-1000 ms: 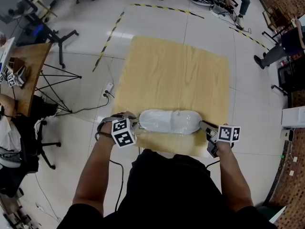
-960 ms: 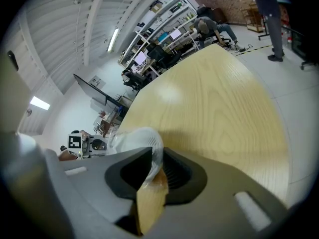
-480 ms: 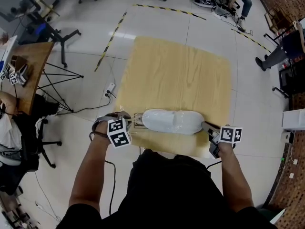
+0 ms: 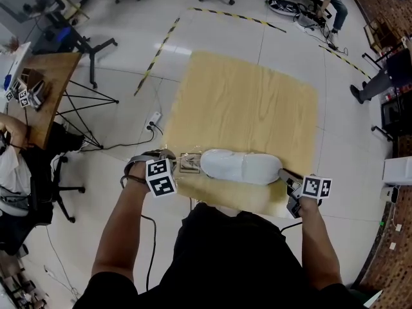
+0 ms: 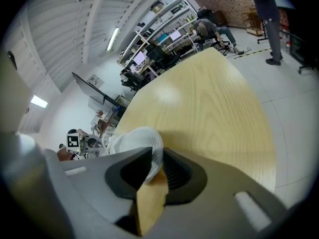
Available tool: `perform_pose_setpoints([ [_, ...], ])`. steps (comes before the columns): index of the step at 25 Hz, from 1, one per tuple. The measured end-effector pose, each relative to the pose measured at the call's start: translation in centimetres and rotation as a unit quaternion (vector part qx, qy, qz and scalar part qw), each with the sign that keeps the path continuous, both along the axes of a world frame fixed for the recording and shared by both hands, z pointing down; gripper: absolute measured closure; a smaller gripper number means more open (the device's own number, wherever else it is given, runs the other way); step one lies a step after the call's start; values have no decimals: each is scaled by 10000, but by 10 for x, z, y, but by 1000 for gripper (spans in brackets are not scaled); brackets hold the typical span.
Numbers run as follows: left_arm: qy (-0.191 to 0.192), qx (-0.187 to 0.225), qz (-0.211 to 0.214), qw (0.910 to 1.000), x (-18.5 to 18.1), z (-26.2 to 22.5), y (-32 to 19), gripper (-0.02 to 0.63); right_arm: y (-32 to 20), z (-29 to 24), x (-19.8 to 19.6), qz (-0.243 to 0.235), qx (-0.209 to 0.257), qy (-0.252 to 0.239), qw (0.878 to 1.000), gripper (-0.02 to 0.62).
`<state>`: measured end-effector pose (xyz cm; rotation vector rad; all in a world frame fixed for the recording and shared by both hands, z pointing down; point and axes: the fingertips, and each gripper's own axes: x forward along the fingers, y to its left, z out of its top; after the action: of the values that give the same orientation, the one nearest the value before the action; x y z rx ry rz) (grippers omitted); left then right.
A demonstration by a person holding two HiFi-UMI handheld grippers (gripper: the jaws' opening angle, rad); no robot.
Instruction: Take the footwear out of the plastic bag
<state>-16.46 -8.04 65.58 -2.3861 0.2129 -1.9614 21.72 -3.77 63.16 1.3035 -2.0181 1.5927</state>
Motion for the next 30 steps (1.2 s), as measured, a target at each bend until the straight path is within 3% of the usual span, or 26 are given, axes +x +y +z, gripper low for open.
perform_pose_setpoints([
  [4,-6,-14,-131,9999,-9,-1,-3,546,-2,0,1,2,13,38,10000,523],
  [7,216,-352,-122,9991,-6,-14,7,472,-3,0,1,12,26,55,10000,523],
  [14,1083,-239,158,9937,60,-50,5,471,-4,1,3,93,16,49,9999,523],
  [20,882,-469,515,9937,106,-19,17,474,-4,2,-1,57,25,57,10000,523],
  [30,676,-414,390,9961,105,0,14,527,-2,0,0,10,79,105,9999,523],
])
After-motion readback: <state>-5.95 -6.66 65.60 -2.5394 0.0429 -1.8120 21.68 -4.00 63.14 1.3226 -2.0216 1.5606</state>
